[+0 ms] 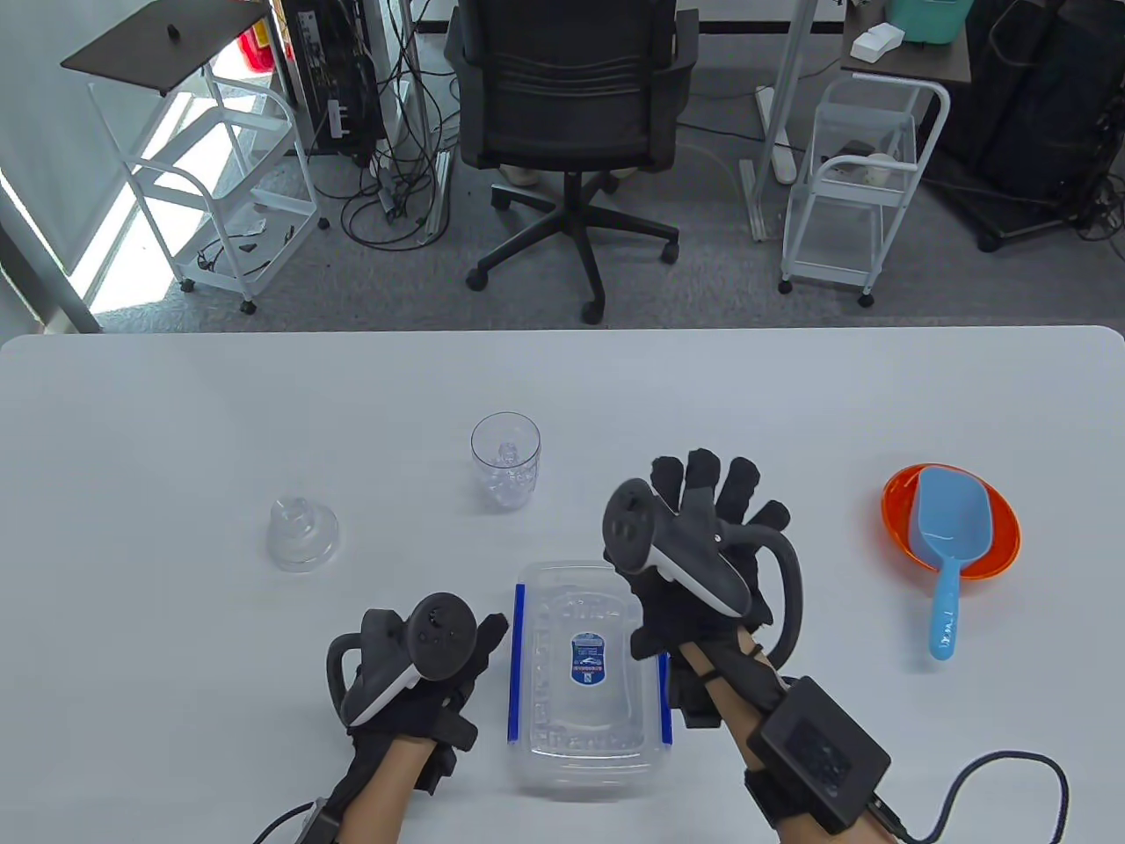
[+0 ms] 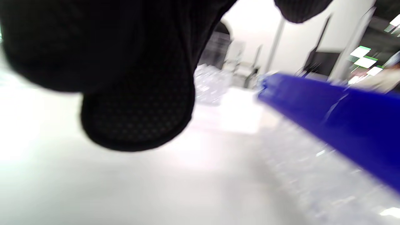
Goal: Shake ice in a plastic shaker with both hands
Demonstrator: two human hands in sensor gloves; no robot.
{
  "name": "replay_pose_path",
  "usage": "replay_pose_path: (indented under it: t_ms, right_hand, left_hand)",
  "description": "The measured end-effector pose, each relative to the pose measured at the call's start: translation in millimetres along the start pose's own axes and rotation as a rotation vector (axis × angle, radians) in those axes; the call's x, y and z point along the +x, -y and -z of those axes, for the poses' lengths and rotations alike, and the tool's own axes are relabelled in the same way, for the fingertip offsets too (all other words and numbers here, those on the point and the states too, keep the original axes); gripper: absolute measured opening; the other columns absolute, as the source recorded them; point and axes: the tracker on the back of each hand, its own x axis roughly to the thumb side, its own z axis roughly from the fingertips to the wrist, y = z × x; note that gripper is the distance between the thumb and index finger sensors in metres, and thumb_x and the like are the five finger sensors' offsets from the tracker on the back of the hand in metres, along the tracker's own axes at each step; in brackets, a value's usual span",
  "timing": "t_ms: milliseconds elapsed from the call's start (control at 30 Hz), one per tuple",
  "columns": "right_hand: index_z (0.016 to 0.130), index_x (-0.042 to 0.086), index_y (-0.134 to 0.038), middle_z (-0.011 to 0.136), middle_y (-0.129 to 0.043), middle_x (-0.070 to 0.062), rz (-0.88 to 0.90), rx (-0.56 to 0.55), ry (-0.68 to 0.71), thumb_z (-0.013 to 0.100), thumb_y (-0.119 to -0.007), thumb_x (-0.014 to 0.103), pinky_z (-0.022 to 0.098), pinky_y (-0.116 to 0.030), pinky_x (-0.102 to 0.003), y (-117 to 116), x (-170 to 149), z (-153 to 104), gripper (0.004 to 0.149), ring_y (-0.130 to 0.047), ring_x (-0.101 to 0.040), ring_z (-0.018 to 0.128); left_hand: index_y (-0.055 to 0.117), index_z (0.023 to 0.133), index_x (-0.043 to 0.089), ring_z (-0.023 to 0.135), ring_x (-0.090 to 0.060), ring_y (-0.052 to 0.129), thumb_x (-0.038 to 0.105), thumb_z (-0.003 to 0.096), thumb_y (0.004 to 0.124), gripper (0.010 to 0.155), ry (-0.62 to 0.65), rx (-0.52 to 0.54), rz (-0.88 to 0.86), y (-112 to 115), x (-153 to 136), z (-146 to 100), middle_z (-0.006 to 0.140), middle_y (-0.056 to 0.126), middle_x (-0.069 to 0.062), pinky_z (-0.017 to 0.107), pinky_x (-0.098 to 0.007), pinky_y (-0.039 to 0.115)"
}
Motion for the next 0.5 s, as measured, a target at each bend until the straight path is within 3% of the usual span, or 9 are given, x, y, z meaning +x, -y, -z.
replay_pose_path:
  t_ms: [233,433,467,500]
  right_hand:
    - [0.114,0.004,-0.016,0.118,-0.016,-0.032,0.039,0.060,0.032,0.056,-0.065,0.054,0.061,-0.028,-0.085,12,68,44,0.091,-0.013,-0.069,0.099]
    - [0.113,0.006,-0.009,0.118,-0.014,-0.033,0.152,0.157,0.088,0.056,-0.064,0.057,0.063,-0.030,-0.084,-24,116,90,0.094,-0.015,-0.068,0.100]
    - [0.113,0.006,-0.010,0.118,-0.015,-0.033,0.155,0.145,0.092,0.056,-0.064,0.057,0.063,-0.031,-0.084,-28,119,94,0.094,-0.017,-0.068,0.100]
    - [0.112,-0.001,-0.015,0.115,-0.023,-0.037,0.134,0.034,0.159,0.055,-0.064,0.056,0.059,-0.038,-0.084,-37,126,105,0.094,-0.026,-0.071,0.097]
  left_hand:
    - [0.074,0.088,-0.023,0.037,-0.033,0.109,0.054,0.0610,0.053,0.084,-0.130,-0.028,-0.087,2,-30,6,0.070,0.096,-0.037,0.020,-0.033,0.091]
    - [0.074,0.088,-0.022,0.037,-0.033,0.109,0.054,0.0609,0.053,0.084,-0.148,-0.020,-0.156,-2,-39,5,0.070,0.095,-0.037,0.021,-0.033,0.092]
    - [0.074,0.088,-0.023,0.037,-0.033,0.109,0.054,0.0608,0.053,0.084,-0.152,-0.017,-0.163,-2,-40,5,0.070,0.095,-0.038,0.021,-0.033,0.092]
    - [0.074,0.088,-0.023,0.037,-0.033,0.109,0.054,0.0608,0.053,0.084,-0.163,-0.008,-0.162,-4,-42,4,0.070,0.095,-0.038,0.021,-0.034,0.092]
